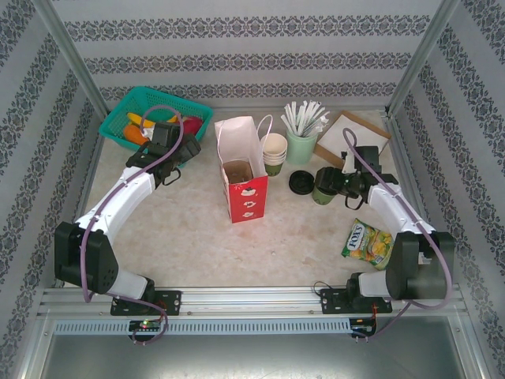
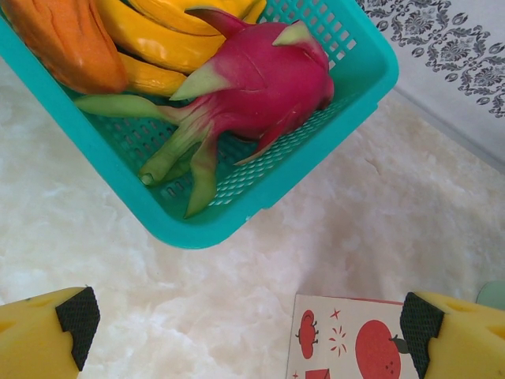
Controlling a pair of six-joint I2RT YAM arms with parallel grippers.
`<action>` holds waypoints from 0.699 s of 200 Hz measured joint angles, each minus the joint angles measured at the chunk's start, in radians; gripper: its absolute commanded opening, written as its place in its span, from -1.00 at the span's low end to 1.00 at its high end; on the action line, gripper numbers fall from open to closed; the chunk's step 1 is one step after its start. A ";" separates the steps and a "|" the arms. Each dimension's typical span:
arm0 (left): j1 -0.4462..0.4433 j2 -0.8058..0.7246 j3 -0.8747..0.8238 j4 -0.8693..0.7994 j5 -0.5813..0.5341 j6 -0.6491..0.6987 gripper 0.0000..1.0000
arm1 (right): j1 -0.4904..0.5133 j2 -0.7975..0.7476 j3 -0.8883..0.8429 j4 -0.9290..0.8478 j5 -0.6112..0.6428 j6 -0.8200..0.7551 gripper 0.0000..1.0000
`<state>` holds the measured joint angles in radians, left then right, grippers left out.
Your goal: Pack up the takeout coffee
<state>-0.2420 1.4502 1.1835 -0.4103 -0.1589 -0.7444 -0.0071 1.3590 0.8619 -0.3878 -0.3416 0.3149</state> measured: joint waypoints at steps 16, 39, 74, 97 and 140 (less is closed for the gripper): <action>0.000 0.000 0.000 0.000 0.005 0.000 0.99 | 0.032 -0.009 -0.010 0.003 -0.023 0.016 0.59; 0.000 0.000 0.000 0.000 0.010 0.000 0.99 | 0.091 -0.010 -0.014 0.005 -0.048 0.031 0.60; 0.000 0.000 0.000 0.000 0.010 -0.001 0.99 | 0.156 -0.012 -0.014 -0.001 -0.064 0.046 0.62; 0.000 0.000 0.000 0.000 0.010 -0.004 0.99 | 0.191 -0.018 -0.014 -0.019 -0.063 0.046 0.64; 0.000 0.000 0.000 0.000 0.009 -0.005 0.99 | 0.260 -0.040 -0.014 -0.061 -0.020 0.027 0.72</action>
<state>-0.2420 1.4502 1.1839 -0.4099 -0.1501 -0.7490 0.2531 1.3193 0.8482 -0.4488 -0.3618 0.3420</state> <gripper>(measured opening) 0.996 0.850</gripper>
